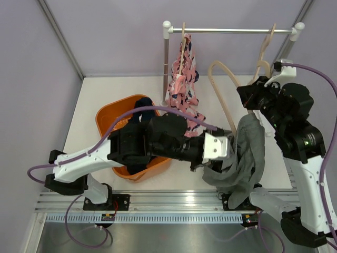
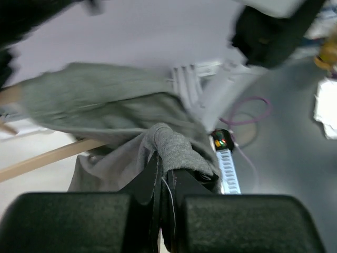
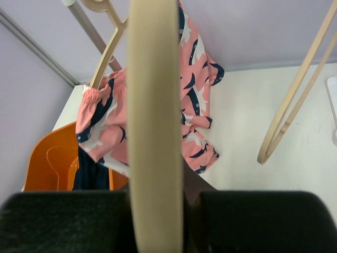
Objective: Remove the shorts from the hanger
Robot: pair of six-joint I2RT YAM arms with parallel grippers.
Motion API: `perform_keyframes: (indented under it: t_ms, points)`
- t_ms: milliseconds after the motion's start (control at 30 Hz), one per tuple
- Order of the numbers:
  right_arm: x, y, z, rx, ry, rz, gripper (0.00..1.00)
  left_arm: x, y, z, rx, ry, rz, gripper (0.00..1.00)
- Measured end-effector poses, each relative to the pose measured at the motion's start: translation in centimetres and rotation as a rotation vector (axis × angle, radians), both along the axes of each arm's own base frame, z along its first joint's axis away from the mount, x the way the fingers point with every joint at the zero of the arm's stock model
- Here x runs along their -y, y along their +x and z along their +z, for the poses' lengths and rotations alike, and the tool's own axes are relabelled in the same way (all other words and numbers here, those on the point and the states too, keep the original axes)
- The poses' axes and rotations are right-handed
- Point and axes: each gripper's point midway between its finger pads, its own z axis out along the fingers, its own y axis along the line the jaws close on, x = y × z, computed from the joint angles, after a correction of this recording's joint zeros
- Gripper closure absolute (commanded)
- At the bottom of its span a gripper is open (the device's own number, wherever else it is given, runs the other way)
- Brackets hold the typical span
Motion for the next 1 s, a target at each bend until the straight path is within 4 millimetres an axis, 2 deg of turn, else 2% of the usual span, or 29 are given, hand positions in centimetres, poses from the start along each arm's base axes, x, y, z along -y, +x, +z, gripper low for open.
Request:
perform_keyframes:
  t_ms: [67, 200, 333, 433, 533, 633, 733, 800, 867, 1000]
  points:
    - [-0.2, 1.4, -0.3, -0.011, -0.001, -0.013, 1.0, -0.6, -2.5, -0.5, 0.02, 0.038, -0.074, 1.0]
    - [-0.7, 4.3, -0.7, -0.026, -0.011, -0.038, 1.0, -2.0, -6.6, -3.9, 0.024, 0.18, -0.203, 1.0]
    - [-0.8, 6.0, -0.6, -0.026, -0.015, -0.058, 1.0, -3.8, -10.2, -6.6, 0.019, 0.301, -0.325, 1.0]
    - [-0.7, 6.2, 0.7, -0.001, -0.008, -0.066, 1.0, -4.3, -10.7, -6.7, 0.032, 0.309, -0.323, 1.0]
    - [-0.6, 6.1, 2.6, 0.043, 0.003, -0.069, 1.0, -4.4, -7.8, -5.6, 0.089, 0.263, -0.159, 1.0]
    - [-0.5, 5.9, 3.5, 0.067, 0.007, -0.07, 1.0, -5.3, -2.8, -1.9, 0.181, 0.138, 0.111, 1.0]
    - [-0.4, 5.8, 3.5, 0.07, 0.002, -0.07, 1.0, -7.6, 2.4, 4.5, 0.273, -0.061, 0.397, 1.0]
    - [-0.4, 5.7, 3.6, 0.071, 0.001, -0.069, 1.0, -10.2, 5.3, 9.7, 0.329, -0.215, 0.578, 1.0]
    - [-0.4, 5.7, 3.7, 0.073, 0.002, -0.069, 1.0, -13.4, 7.3, 14.6, 0.38, -0.36, 0.722, 1.0]
    - [-0.4, 5.6, 3.7, 0.072, -0.001, -0.069, 1.0, -19.9, 9.1, 22.1, 0.428, -0.602, 0.91, 1.0]
